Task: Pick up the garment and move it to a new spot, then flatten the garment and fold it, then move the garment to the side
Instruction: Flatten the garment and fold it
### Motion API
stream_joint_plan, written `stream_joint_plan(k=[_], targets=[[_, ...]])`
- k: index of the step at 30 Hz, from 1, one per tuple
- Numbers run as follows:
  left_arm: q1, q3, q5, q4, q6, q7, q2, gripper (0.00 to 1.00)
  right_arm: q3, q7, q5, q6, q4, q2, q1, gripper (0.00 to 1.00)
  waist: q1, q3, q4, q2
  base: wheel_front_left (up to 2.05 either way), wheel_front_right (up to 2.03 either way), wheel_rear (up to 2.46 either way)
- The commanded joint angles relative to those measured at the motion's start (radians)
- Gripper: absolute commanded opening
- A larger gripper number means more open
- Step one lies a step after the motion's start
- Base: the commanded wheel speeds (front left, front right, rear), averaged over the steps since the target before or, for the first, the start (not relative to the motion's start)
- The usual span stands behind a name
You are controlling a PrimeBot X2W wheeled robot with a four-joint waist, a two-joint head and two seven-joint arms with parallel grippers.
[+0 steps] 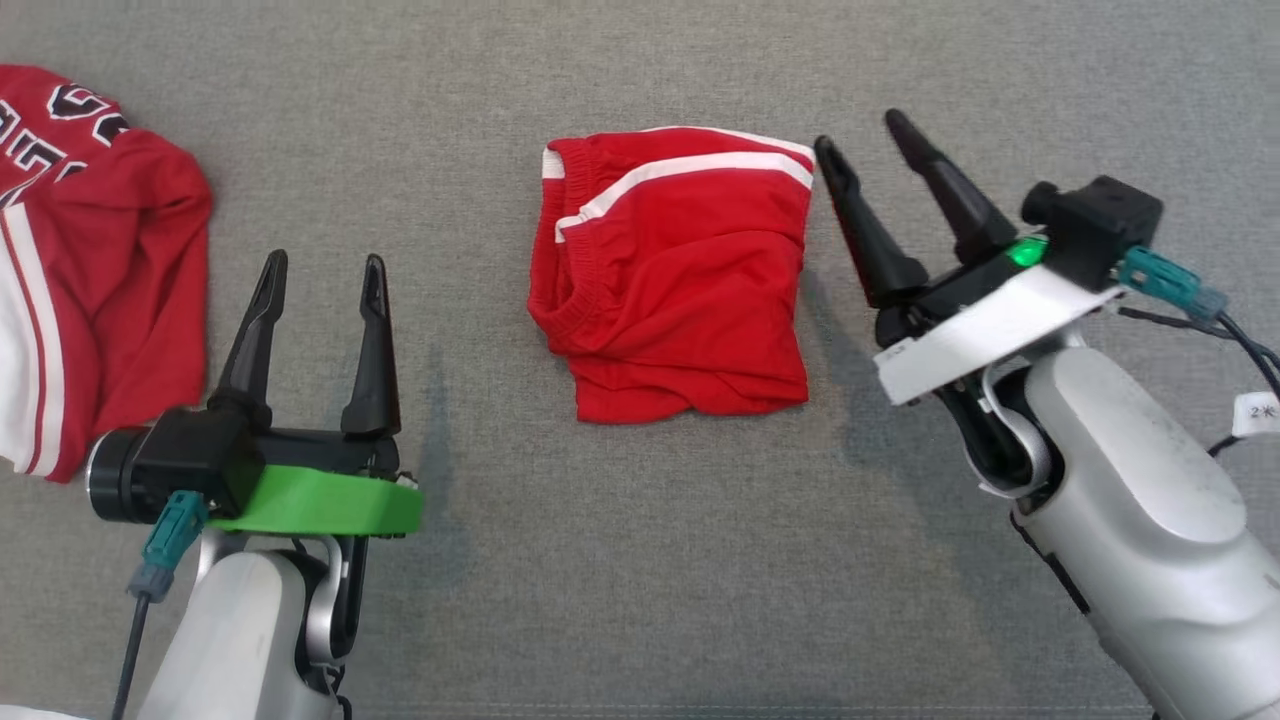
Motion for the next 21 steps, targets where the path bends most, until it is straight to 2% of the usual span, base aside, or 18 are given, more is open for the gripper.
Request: stream_joint_plan(k=[1, 6, 11, 15, 21], targets=[[0.012, 0.006, 0.005, 0.0, 0.005, -0.004, 0.008, 1.0, -0.037, -0.002, -0.036, 0.0, -0.02, 0.007, 0.042, 1.0, -0.0001, -0.019, -0.03, 0.0, 0.0, 0.0, 0.0], [0.029, 0.022, -0.003, -0.006, 0.017, -0.002, 0.024, 1.0, -0.259, -0.003, -0.248, 0.0, -0.141, 0.028, 0.193, 1.0, -0.0001, -0.043, -0.065, 0.0, 0.0, 0.0, 0.0], [0.055, 0.041, -0.015, -0.015, 0.03, 0.003, 0.038, 1.0, -0.405, -0.003, -0.367, 0.0, -0.217, 0.047, 0.322, 1.0, -0.0001, -0.07, -0.089, 0.0, 0.0, 0.0, 0.0], [0.085, 0.053, -0.022, -0.029, 0.045, 0.012, 0.049, 1.0, -0.449, -0.003, -0.405, 0.0, -0.245, 0.066, 0.389, 1.0, -0.0001, -0.093, -0.103, 0.0, 0.0, 0.0, 0.0], [0.136, 0.055, -0.025, -0.043, 0.055, 0.032, 0.061, 1.0, -0.461, -0.003, -0.43, 0.0, -0.254, 0.086, 0.449, 1.0, -0.0001, -0.142, -0.114, 0.0, 0.0, 0.0, 0.0]])
